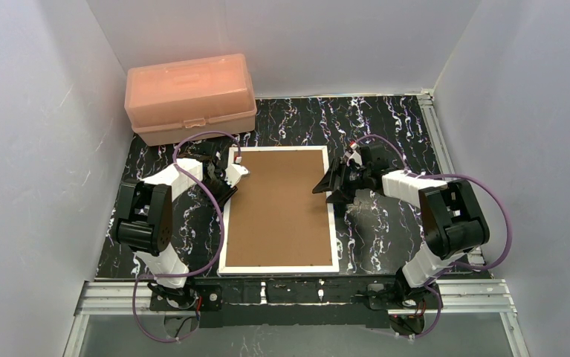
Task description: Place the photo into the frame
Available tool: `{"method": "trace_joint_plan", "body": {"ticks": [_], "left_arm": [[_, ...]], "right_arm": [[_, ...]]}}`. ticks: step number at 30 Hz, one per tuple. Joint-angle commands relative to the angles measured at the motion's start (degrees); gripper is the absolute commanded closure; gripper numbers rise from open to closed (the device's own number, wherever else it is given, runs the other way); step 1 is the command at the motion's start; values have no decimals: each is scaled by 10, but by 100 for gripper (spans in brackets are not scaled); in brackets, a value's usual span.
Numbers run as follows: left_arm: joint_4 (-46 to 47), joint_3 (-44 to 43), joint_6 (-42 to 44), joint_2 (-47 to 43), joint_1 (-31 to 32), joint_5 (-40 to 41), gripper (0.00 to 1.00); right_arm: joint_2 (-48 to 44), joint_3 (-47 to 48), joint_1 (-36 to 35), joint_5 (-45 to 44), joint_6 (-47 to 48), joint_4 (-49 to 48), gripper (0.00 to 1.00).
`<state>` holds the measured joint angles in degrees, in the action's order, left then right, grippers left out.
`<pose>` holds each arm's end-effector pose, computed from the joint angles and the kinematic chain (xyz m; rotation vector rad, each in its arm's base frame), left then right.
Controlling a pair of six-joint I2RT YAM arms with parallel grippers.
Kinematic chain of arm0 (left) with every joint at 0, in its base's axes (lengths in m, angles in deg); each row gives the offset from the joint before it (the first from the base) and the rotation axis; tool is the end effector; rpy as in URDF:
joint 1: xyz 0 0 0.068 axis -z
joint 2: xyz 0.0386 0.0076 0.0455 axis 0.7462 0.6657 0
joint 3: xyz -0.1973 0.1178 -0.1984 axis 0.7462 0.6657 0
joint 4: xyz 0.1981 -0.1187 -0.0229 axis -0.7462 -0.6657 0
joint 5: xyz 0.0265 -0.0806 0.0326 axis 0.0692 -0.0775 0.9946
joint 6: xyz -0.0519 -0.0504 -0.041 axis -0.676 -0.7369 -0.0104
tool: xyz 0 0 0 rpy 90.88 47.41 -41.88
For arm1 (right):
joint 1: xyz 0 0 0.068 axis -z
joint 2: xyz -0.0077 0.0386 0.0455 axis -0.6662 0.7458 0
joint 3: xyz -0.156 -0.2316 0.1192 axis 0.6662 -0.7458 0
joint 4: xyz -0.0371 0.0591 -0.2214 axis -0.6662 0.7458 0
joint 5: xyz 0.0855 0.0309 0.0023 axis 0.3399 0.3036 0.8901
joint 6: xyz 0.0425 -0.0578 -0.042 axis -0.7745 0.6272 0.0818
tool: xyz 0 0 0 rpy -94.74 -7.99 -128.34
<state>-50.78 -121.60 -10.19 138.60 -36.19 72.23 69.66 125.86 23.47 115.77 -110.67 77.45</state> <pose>0.2883 -0.0771 0.1817 1.2356 2.5265 -0.1967 0.2869 0.1400 0.1961 0.1555 2.5590 1.1933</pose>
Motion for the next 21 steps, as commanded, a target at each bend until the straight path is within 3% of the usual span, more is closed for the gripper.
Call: {"method": "trace_joint_plan", "body": {"ticks": [1,13,21], "left_arm": [[21,7,3,17,1,-40,75],[18,8,9,10,1,-39,75],[2,6,13,-4,-1,-38,75]], "right_arm": [[34,-5,-17,-40,17,1,20],[35,22,-35,-71,30,35,21],[-4,114,-33,-21,52,84,19]]}}
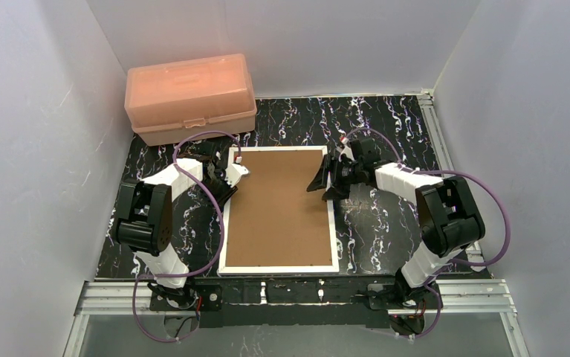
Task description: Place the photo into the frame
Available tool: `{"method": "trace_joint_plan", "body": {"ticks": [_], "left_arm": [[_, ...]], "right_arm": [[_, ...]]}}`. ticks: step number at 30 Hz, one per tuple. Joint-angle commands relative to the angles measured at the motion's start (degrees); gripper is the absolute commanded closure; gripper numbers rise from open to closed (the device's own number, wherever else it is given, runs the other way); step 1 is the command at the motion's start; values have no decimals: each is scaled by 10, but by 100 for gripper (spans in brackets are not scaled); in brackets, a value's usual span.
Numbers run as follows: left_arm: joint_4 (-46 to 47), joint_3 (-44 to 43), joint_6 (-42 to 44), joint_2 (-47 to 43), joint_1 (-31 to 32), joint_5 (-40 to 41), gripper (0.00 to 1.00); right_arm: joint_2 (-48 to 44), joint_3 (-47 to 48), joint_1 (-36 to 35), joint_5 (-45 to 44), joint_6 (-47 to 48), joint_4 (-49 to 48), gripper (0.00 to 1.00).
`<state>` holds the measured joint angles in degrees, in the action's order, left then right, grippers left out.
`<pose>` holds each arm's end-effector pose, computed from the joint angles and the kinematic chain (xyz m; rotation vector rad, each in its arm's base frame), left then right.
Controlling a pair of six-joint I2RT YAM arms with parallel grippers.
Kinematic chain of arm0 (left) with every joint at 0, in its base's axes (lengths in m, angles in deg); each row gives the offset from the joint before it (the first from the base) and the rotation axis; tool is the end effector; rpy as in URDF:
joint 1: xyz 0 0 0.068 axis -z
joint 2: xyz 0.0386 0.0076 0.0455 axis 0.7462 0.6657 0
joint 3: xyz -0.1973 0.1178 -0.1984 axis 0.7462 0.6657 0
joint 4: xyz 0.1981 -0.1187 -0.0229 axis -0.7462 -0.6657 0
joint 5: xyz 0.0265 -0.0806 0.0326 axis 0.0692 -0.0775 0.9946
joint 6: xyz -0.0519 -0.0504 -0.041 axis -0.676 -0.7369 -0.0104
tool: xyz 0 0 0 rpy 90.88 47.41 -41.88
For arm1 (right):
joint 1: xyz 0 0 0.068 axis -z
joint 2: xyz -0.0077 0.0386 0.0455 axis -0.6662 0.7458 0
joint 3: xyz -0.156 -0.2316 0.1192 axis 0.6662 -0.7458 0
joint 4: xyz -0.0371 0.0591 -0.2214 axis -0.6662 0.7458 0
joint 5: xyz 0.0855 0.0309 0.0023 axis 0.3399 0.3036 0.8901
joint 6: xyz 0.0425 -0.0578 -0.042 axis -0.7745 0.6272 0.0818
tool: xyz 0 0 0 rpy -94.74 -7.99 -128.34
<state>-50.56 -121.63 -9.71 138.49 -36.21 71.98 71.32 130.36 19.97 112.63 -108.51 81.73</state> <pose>0.2887 -0.0774 0.1826 1.2439 2.5137 -0.1981 0.2909 0.1590 0.2011 0.0694 2.5933 1.1293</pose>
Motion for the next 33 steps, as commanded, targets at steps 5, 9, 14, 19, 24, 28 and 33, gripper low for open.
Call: {"method": "trace_joint_plan", "body": {"ticks": [5,9,14,19,24,28,33], "left_arm": [[-11,-14,2,-2,-19,-48,75],[0,-38,-7,20,-35,-44,76],[29,-78,-17,65,-36,-21,76],[39,-128,-21,118,-36,-5,76],[37,-153,-27,138,-36,-12,76],[38,-154,-26,141,-36,-13,76],[39,-152,-28,144,-35,-17,76]], "right_arm": [[-30,120,32,-4,46,67,18],[7,139,50,10,38,39,18],[73,186,65,17,26,3,19],[135,241,68,24,18,-7,19],[172,270,72,22,24,2,19],[189,279,76,16,33,11,19],[206,283,80,4,49,27,19]]}}
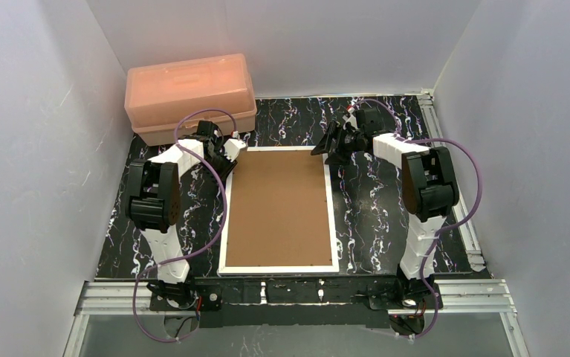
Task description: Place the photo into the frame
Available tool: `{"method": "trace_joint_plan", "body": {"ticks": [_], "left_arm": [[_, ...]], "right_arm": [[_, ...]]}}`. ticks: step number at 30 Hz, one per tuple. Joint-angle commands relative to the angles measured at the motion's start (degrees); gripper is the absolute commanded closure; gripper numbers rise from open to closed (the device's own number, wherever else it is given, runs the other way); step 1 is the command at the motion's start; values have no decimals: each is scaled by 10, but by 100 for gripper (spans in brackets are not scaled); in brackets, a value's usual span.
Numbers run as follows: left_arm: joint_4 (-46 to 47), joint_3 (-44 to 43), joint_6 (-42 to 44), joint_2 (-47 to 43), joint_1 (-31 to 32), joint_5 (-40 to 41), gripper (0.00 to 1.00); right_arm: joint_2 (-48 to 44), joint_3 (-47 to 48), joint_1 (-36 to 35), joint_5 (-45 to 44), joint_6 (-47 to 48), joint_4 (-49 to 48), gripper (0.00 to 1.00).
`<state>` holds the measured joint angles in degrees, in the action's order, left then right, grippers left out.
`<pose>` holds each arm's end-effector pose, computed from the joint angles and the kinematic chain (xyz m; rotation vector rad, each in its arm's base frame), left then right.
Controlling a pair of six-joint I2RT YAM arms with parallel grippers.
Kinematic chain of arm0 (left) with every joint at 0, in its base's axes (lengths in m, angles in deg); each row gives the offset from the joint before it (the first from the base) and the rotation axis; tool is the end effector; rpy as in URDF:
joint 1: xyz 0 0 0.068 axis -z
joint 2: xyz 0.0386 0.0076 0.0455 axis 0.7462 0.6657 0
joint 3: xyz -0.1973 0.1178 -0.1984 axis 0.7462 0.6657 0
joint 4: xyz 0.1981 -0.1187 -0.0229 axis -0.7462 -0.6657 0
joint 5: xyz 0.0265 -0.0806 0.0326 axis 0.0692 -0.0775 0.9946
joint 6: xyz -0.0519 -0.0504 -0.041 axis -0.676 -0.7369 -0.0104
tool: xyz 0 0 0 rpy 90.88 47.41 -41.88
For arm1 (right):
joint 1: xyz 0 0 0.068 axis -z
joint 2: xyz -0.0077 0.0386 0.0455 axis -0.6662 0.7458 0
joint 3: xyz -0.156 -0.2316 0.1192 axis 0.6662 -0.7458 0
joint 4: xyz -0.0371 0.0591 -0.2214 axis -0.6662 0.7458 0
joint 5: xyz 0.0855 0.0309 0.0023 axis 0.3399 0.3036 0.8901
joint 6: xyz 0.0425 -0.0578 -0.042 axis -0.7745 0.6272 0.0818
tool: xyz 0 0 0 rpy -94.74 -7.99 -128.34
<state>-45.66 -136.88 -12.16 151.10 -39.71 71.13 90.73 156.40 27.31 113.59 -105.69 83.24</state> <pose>0.3767 -0.0733 0.1848 1.0824 2.4468 -0.1607 0.4204 0.1503 0.2076 0.1163 2.4528 1.0973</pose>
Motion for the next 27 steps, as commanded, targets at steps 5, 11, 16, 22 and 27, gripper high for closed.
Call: {"method": "trace_joint_plan", "body": {"ticks": [5,11,16,22,27], "left_arm": [[-8,4,-3,19,5,-8,76],[-4,6,-2,20,7,-8,76],[-4,5,-2,24,11,-8,76],[-2,5,-1,24,16,-6,76],[-1,7,0,23,17,-6,76]], "right_arm": [[18,15,10,-12,27,14,19],[23,5,9,-11,27,10,19],[28,0,2,-7,21,6,19],[31,-21,-9,-8,10,-14,20],[38,-29,-17,-6,1,-26,20]]}}
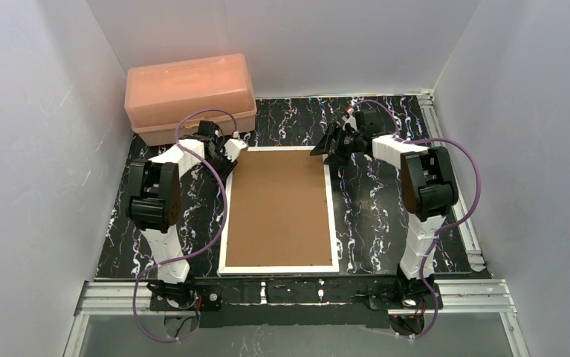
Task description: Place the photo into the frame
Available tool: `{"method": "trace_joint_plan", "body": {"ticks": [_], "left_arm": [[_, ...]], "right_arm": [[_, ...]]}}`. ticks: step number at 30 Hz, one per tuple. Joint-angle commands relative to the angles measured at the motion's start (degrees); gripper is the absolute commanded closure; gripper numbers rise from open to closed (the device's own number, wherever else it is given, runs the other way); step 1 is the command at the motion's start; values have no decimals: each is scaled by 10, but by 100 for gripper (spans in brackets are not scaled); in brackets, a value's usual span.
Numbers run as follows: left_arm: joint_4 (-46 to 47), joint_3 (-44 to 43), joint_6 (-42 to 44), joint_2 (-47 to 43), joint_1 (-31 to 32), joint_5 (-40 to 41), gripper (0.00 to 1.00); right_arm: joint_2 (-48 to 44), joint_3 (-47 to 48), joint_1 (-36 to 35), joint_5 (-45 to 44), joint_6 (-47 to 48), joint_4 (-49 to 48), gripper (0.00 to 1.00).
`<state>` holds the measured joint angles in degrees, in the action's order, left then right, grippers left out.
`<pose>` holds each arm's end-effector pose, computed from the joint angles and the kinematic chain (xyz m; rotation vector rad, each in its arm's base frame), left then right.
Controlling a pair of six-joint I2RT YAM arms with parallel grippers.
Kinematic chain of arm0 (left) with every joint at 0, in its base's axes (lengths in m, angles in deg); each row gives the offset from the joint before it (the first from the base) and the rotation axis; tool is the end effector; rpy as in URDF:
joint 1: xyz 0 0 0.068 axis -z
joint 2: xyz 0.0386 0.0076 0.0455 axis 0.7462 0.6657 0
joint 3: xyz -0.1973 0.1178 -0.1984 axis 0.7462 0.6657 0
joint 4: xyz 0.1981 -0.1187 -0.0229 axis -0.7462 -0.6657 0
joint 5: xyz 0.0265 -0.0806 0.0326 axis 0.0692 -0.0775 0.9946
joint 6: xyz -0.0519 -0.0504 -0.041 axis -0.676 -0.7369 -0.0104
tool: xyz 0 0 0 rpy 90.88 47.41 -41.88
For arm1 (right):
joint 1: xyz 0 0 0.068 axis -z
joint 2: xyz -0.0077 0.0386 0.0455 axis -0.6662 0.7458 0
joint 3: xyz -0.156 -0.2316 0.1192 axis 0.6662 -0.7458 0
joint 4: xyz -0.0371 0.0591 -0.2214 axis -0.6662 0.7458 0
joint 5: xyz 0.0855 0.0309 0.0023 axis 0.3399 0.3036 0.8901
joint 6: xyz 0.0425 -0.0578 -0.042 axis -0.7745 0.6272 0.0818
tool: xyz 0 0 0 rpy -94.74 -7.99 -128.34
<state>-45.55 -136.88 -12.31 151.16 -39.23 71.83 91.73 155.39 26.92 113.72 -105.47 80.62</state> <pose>0.3766 -0.0757 0.1843 1.0876 2.4479 -0.1480 0.4219 0.1540 0.1993 0.0970 2.4437 1.1024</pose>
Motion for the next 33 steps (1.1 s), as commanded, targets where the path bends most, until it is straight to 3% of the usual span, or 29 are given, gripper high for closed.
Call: {"method": "trace_joint_plan", "body": {"ticks": [1,33], "left_arm": [[-3,7,2,23,12,-12,76],[8,12,1,23,19,-14,78]], "right_arm": [[29,-19,-13,-8,-2,1,20],[39,-26,-65,-94,33,65,21]]}}
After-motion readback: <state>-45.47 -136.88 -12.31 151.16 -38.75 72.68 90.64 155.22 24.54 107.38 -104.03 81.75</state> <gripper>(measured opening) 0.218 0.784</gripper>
